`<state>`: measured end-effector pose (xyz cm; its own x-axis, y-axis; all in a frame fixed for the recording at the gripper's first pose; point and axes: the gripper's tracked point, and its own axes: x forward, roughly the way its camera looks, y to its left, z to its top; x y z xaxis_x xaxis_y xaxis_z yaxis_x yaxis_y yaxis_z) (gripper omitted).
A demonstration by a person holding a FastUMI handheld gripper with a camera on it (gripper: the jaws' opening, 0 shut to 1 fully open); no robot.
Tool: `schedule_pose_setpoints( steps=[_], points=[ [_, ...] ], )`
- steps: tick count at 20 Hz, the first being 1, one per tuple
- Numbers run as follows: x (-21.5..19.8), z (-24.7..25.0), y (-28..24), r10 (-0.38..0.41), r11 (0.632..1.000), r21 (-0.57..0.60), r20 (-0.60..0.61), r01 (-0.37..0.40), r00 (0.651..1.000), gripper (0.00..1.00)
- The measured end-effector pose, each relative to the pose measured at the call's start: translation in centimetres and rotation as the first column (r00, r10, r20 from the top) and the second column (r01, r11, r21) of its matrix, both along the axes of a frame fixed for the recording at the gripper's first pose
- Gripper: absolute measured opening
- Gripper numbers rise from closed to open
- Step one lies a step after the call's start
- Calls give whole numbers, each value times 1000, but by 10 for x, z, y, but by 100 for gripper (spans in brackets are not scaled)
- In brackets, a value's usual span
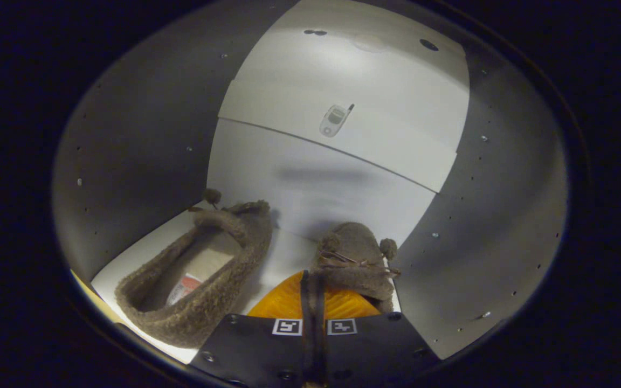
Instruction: Open the shoe cabinet door, grab the shoes and put them into the shoe cabinet, then close the shoe cabinet door.
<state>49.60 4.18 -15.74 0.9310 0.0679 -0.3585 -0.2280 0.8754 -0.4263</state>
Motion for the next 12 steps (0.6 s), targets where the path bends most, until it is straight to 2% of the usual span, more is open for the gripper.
schedule_pose_setpoints(
  steps=[4,7,12],
  points=[
    [4,-4,-1,-7,1000,27,-26,8,1000,3],
    [4,-3,1,0,1000,-2,-15,0,1000,4],
    [0,-7,5,6,999,-35,-17,-6,1000,31]
  ],
)
